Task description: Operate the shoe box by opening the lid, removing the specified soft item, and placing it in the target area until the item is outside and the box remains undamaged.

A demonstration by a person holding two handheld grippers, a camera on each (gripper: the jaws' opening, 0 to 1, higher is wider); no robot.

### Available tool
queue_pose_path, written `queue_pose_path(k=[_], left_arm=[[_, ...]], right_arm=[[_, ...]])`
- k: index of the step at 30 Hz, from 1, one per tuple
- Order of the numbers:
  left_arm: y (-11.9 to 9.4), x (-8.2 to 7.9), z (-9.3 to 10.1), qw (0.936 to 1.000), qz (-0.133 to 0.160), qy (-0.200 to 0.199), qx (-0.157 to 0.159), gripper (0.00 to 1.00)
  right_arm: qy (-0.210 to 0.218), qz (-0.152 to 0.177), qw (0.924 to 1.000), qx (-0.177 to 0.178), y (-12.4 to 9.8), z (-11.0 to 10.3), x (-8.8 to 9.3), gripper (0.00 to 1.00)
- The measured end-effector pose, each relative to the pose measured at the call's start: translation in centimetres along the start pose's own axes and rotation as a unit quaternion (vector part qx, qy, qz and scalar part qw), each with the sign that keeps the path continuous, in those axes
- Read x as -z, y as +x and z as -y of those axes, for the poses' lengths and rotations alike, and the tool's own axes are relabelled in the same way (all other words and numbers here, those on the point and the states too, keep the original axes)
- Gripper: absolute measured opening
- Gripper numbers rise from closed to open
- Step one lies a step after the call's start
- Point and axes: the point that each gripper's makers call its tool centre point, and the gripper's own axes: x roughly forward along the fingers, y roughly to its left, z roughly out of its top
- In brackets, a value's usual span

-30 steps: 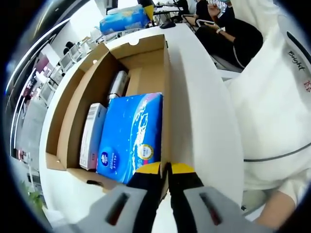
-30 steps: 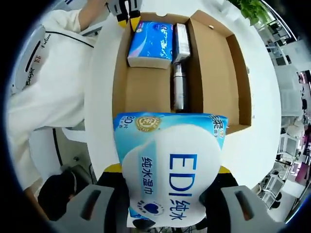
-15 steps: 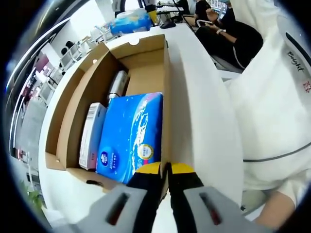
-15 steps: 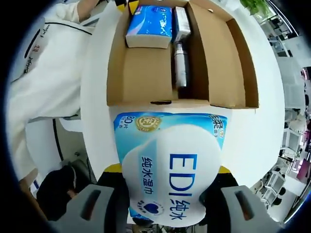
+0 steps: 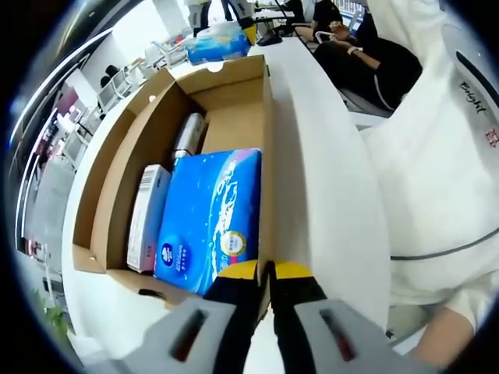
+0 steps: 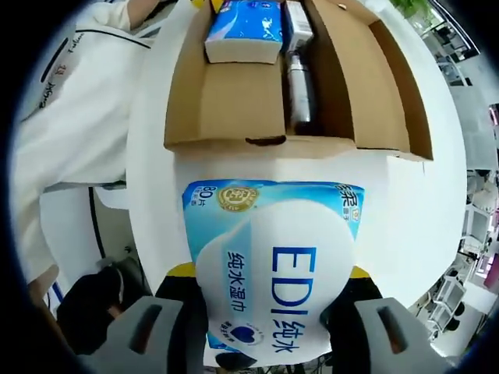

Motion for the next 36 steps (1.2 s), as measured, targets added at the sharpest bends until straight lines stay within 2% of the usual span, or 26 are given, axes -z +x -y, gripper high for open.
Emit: queue_pose_path(k=[5, 6, 8, 9, 11, 14, 20, 23, 29, 34, 36], left_arm=[[0.0, 0.0, 0.0, 1.0, -0.001, -0.001, -0.002, 0.05], [0.0, 0.0, 0.0, 1.0, -0.001, 0.0, -0.002, 0.05], [0.0, 0.1, 0.0, 1.0, -0.003, 0.003, -0.005, 0.05], [0.0, 0.1, 0.0, 1.0, -0.003, 0.002, -0.005, 0.05], [0.0, 0.1, 0.0, 1.0, -0.004, 0.0, -0.005, 0.05], [0.0, 0.2, 0.0, 1.0, -0.005, 0.001, -0.005, 0.05], [0.0, 0.2, 0.0, 1.0, -0.005, -0.001, -0.005, 0.05], [0.0, 0.2, 0.0, 1.0, -0.006, 0.0, -0.005, 0.05], [0.0, 0.2, 0.1, 1.0, -0.005, 0.0, -0.005, 0.05], [0.0, 0.1, 0.1, 1.0, -0.004, 0.0, -0.006, 0.05], [0.0, 0.1, 0.1, 1.0, -0.004, -0.001, -0.006, 0.05]], right_arm=[[0.004, -0.001, 1.0, -0.002, 1.0, -0.3, 0.5, 0.61], [-0.006, 0.003, 1.0, 0.002, 1.2, -0.2, 0.5, 0.61], [0.004, 0.006, 1.0, 0.005, 1.5, 0.0, 0.5, 0.61], [0.015, 0.005, 0.9999, -0.005, 1.6, -0.3, 0.5, 0.61], [-0.01, 0.01, 0.9999, -0.001, 1.9, -0.2, 0.2, 0.61], [-0.004, 0.006, 0.9999, -0.013, 2.0, -0.6, 0.3, 0.61], [-0.014, 0.007, 0.9998, -0.01, 2.0, -0.6, 0.3, 0.61], [0.001, 0.009, 0.9999, -0.014, 2.1, -0.7, 0.3, 0.61], [-0.017, 0.003, 0.9997, -0.016, 2.5, -1.1, 0.4, 0.61], [-0.016, 0.017, 0.9991, -0.035, 3.1, -1.6, -0.1, 0.61], [-0.021, 0.018, 0.9991, -0.031, 3.5, -1.6, -0.2, 0.61]])
